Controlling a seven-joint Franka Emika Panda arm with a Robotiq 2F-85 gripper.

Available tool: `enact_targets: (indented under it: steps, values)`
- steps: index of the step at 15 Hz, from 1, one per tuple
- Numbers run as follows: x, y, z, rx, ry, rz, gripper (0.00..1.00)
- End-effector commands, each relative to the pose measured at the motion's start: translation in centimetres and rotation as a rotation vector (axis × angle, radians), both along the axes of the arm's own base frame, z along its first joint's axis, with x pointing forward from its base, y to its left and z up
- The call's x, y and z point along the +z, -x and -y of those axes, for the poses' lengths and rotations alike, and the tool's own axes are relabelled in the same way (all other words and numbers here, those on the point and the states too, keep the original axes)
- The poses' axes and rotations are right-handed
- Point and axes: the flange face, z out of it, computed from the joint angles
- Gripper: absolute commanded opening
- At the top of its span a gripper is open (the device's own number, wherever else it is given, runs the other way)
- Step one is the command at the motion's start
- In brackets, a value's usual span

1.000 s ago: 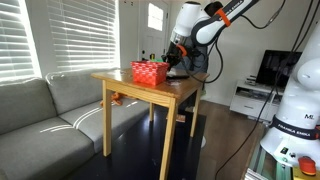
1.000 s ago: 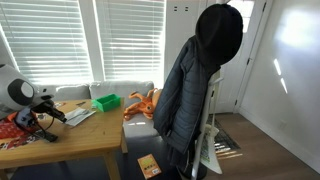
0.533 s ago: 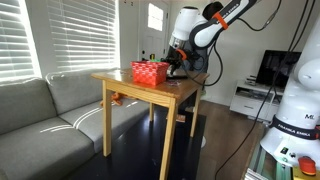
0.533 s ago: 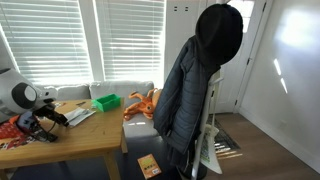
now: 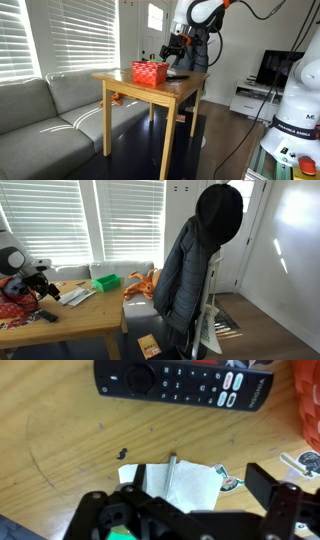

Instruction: Pick up the silver spoon from the green lunch box and put it on the white kitchen paper on the table

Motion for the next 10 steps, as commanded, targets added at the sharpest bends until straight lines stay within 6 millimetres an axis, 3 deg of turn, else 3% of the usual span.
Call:
enact_targets:
  steps: [1, 6, 10]
  values:
    - [5.9, 1.6, 2.0, 0.043, -0.048, -0.095, 1.0]
    - [12.9, 3.8, 6.6, 0.134, -0.12, -0.275, 1.0]
    - [15.0, 4.2, 9.1, 0.184, -0.112, -0.364, 1.0]
